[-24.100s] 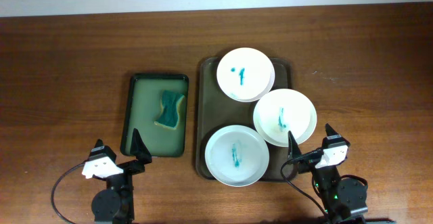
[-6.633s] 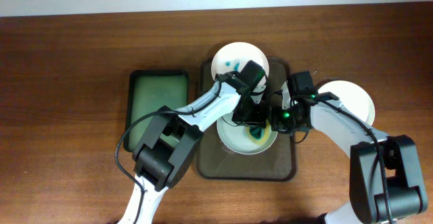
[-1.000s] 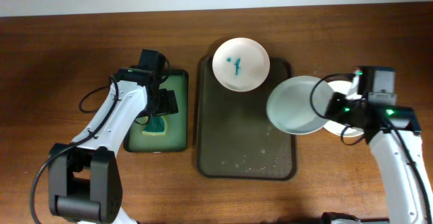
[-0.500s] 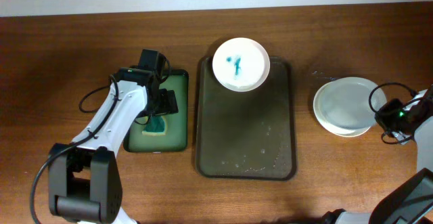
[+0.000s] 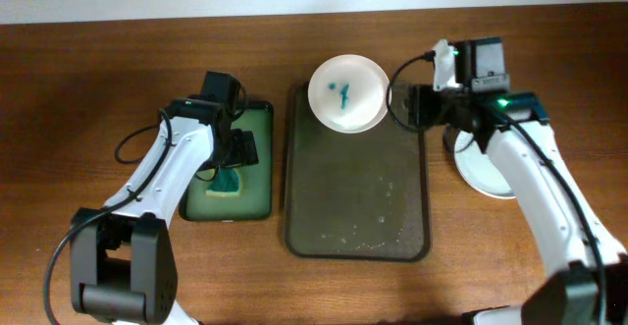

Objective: Clean dirty plates on tray and stack at the side

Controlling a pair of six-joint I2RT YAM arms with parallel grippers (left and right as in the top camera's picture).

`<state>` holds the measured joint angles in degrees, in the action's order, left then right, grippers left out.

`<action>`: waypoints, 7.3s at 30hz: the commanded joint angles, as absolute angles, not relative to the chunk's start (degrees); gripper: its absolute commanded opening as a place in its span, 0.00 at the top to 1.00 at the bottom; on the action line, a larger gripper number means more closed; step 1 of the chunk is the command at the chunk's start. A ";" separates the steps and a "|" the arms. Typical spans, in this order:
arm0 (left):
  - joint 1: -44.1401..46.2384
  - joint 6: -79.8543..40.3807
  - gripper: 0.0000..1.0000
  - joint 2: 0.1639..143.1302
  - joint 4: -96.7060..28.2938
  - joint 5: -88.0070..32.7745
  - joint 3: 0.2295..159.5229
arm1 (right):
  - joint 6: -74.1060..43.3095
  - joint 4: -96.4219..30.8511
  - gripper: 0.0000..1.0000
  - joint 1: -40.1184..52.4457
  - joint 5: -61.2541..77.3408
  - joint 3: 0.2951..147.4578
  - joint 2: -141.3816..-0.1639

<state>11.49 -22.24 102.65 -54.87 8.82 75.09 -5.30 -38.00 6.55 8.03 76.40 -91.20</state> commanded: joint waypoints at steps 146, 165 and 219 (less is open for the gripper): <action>40.75 -16.36 1.00 135.41 -51.92 -26.98 103.57 | -15.05 -39.59 0.96 5.98 13.32 58.28 -106.30; 35.46 -15.79 1.00 133.32 -65.89 4.99 110.41 | -15.07 -39.40 0.96 5.98 13.32 58.28 -106.30; 11.73 -23.11 0.01 82.00 -59.22 -3.68 82.46 | -14.59 -53.15 0.96 58.22 -72.07 60.45 -73.82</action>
<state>12.03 -22.85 82.06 -59.27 -3.05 81.34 -16.69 -53.32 56.53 -66.89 59.94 -73.89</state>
